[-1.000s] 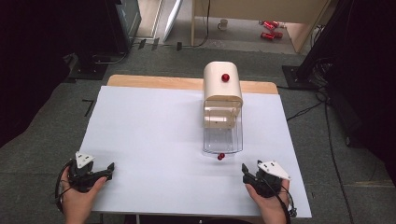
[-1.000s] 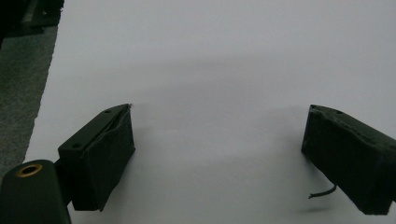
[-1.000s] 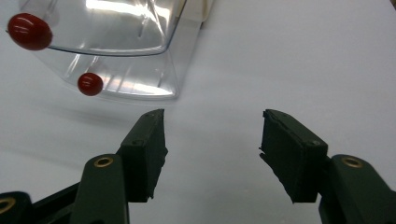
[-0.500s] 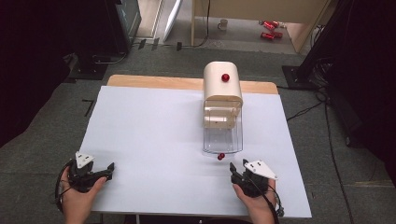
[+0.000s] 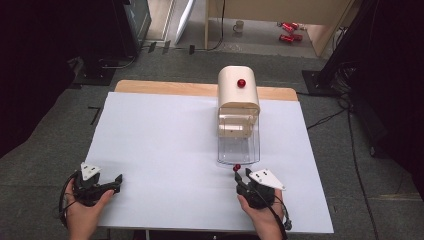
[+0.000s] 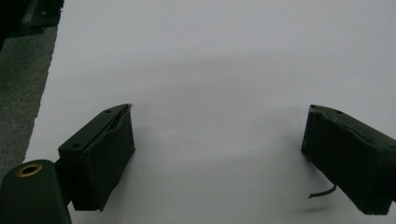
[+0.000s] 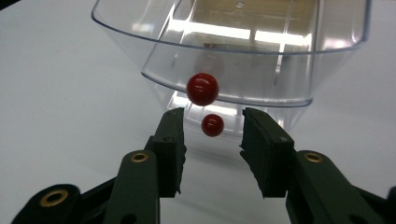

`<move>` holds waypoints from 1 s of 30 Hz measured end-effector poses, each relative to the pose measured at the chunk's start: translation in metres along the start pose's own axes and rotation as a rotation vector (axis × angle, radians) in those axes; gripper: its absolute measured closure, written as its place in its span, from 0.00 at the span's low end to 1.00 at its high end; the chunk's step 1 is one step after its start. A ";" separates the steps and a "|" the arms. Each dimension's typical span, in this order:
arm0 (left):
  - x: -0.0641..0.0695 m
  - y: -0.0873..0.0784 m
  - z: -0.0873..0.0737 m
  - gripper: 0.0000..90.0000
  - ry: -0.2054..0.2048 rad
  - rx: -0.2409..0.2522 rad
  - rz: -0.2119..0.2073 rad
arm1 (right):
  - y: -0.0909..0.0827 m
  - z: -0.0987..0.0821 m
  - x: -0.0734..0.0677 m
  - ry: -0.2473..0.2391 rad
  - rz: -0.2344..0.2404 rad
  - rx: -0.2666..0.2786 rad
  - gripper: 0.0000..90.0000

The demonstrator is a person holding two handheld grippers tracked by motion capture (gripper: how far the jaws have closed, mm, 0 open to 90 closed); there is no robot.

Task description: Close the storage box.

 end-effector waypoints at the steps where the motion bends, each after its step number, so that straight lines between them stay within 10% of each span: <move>1: 0.000 0.000 0.000 0.10 0.000 0.000 0.000 | 0.001 0.001 -0.003 0.008 -0.004 0.004 0.71; 24: 0.000 0.000 0.000 0.10 0.001 -0.001 -0.001 | -0.003 0.012 -0.006 0.059 -0.011 0.031 0.94; 30: 0.000 0.000 0.000 0.10 0.001 -0.001 0.000 | -0.001 0.016 -0.004 0.068 0.004 0.008 0.86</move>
Point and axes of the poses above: each handheld gripper's, and its own axes: y roughly forward along the jaws, z roughly out of its top, x roughly to its right, the point moved 2 cm from there along y, roughly forward along the jaws, and after that the axes turned 8 degrees about -z, right-handed, at the moved point
